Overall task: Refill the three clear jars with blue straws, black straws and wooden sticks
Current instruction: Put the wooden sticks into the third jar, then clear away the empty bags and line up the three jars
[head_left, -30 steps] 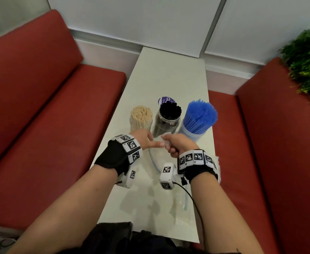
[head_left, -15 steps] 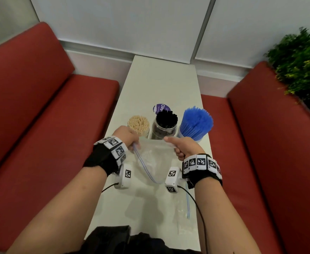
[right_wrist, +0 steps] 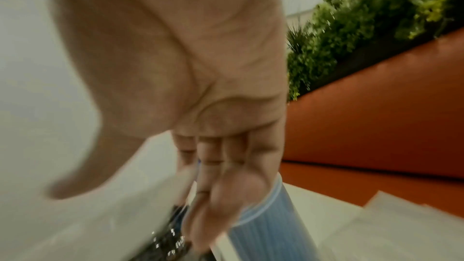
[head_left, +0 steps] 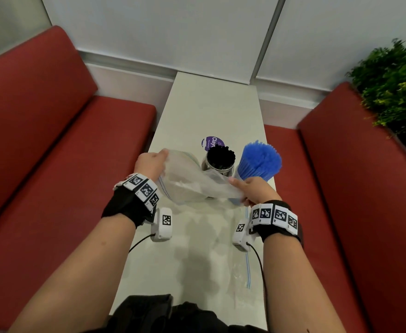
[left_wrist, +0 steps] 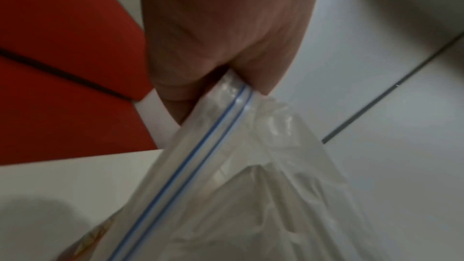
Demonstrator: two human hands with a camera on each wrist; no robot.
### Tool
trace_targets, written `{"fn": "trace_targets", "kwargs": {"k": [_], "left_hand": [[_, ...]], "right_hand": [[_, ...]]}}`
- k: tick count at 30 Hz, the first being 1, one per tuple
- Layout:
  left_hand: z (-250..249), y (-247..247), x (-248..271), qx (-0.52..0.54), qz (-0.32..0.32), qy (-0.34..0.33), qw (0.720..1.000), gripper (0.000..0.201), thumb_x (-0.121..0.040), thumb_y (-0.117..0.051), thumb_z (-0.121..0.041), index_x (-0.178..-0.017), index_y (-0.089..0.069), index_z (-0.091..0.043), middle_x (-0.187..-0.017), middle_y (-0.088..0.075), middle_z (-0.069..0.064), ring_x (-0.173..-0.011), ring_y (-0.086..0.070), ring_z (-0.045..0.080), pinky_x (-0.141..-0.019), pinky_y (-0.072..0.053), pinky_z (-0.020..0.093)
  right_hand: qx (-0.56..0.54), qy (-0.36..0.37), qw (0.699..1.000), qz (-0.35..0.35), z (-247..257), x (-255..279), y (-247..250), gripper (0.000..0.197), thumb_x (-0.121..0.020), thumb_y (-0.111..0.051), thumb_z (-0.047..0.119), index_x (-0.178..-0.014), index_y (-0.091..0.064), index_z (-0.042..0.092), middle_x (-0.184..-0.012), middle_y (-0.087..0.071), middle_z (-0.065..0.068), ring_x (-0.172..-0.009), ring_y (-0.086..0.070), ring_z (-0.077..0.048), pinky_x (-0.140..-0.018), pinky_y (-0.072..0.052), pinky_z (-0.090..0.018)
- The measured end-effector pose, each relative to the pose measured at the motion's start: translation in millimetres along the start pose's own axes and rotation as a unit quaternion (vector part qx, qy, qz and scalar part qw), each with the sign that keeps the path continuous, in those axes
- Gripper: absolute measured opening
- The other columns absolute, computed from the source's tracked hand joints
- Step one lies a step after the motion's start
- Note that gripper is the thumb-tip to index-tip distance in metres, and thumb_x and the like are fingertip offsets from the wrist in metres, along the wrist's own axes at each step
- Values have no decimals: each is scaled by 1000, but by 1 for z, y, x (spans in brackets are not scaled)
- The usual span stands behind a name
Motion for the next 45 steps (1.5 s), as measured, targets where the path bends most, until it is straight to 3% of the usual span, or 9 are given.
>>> {"fn": "trace_targets", "kwargs": {"k": [5,9,14,22,25,31,37,40,45], "left_hand": [[-25,-16,12,70,109,-28,991,30,-91,-68,-35,-85,-69,-5,-81,-63,14,-76,-61,23,-75,-51,36],[-46,-20,26,121,168,-14,978,22,-91,-65,-16,-101,-72,3,-91,-66,18,-80,-64,26,-70,-55,35],[-70,-22,43,83,239,-97,962,21,-92,-55,-1,-85,-73,-5,-82,-69,12,-81,-64,23,-79,-54,36],[-59,-2,33,52,259,-155,952,61,-75,-58,-79,-117,-69,-36,-120,-70,-13,-115,-63,11,-100,-46,40],[-49,-4,33,97,344,-162,920,74,-69,-76,-71,-131,-61,-34,-134,-62,-11,-125,-57,11,-98,-46,39],[-45,-13,42,126,453,-132,873,72,-67,-92,-30,-131,-60,-34,-124,-69,2,-113,-66,17,-80,-57,30],[-56,-6,28,40,243,-148,958,38,-71,-65,-21,-109,-71,-18,-98,-72,6,-94,-66,25,-84,-52,39],[-68,10,23,-25,100,-181,978,41,-70,-58,-37,-105,-74,-23,-100,-74,0,-99,-68,24,-89,-55,41],[-88,17,28,-31,51,-213,975,43,-71,-75,-47,-107,-76,-23,-96,-74,-4,-94,-69,14,-86,-55,34]], "right_hand": [[-1,168,982,85,41,14,-6,84,-70,-72,76,-140,-42,41,-111,-59,12,-97,-59,-1,-80,-48,-23],[16,240,966,94,74,22,-27,63,-74,-82,59,-126,-63,27,-114,-67,5,-106,-63,-11,-102,-50,-39],[-131,293,944,82,96,33,-28,29,-87,-78,36,-106,-70,16,-98,-74,-8,-88,-70,-19,-84,-55,-37],[-529,85,844,-10,67,24,9,27,-106,-50,25,-115,-69,9,-101,-75,-9,-93,-73,-28,-77,-62,-45],[-581,3,814,14,60,27,11,30,-107,-49,31,-112,-70,9,-92,-78,-6,-72,-76,-26,-54,-60,-36],[-559,-66,826,-29,42,19,2,37,-103,-58,28,-129,-63,2,-124,-70,-15,-111,-69,-33,-100,-54,-49],[-284,52,933,-216,52,24,18,45,-97,-62,31,-136,-47,15,-127,-58,-8,-107,-59,-21,-92,-51,-38],[-203,237,890,-333,84,52,33,35,-93,-67,29,-125,-56,21,-113,-59,-4,-102,-56,-15,-89,-44,-28],[-9,373,924,-86,135,69,9,37,-84,-75,48,-115,-67,32,-100,-67,10,-89,-59,-4,-80,-49,-24]]}}
Point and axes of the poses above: each hand's wrist, its own x-axis away from the middle knuckle, its own y-axis out of the back of the hand, z = x × y, the point moved 5 cm from there along -x, towards the middle knuckle
